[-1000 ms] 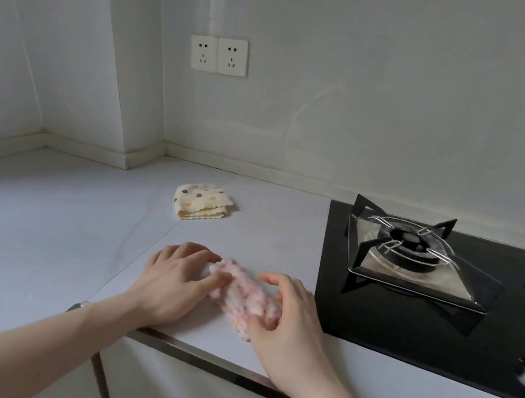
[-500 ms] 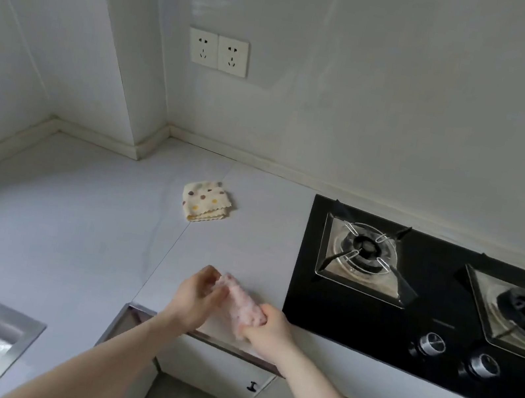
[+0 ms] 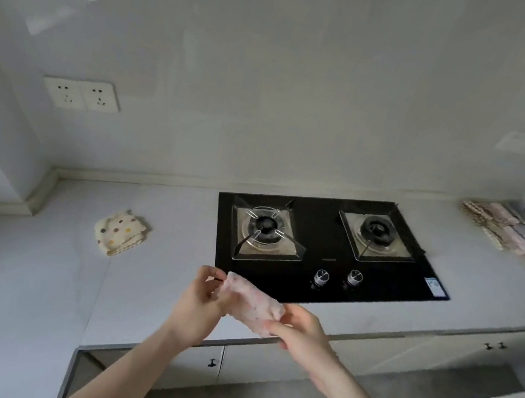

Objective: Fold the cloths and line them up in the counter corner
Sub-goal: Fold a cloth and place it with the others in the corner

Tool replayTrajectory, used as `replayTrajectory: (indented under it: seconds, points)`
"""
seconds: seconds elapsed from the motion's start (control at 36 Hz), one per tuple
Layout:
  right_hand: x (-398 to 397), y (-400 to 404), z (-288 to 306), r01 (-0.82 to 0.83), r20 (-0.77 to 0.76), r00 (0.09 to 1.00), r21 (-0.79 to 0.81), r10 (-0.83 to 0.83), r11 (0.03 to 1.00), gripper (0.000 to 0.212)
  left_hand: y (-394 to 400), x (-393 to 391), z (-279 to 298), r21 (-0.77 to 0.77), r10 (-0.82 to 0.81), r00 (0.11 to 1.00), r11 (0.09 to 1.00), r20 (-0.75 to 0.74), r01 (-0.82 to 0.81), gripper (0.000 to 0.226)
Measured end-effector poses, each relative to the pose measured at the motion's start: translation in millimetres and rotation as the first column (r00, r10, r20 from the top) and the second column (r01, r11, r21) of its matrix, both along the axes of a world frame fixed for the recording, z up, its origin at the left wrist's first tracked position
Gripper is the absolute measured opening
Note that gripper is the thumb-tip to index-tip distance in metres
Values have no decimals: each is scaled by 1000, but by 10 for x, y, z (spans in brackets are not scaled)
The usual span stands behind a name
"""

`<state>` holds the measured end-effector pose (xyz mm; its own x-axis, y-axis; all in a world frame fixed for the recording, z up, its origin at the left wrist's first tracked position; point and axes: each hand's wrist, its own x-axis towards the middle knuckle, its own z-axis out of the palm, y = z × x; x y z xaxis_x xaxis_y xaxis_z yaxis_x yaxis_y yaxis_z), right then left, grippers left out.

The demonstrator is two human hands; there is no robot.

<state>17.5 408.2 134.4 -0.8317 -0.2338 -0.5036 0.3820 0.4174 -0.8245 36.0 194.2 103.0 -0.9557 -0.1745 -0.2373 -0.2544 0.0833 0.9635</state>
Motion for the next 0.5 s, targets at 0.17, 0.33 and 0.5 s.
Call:
replayTrajectory:
  seconds: [0.17,0.33,0.5]
  points:
    - [-145,645,151,130,-3,991,-76,-130,989,34,628,-435,326,-18,-165,984,986,-66,164,33]
    - [-347,1492,258,206,-64,975,-77,-211,975,35,1518,-855,490,-88,-280,953,958,-115,271,33]
    - [-598,2609,345,311,-127,942,-18,-311,950,29,2609,-1240,610,-77,-374,921,927,-112,367,35]
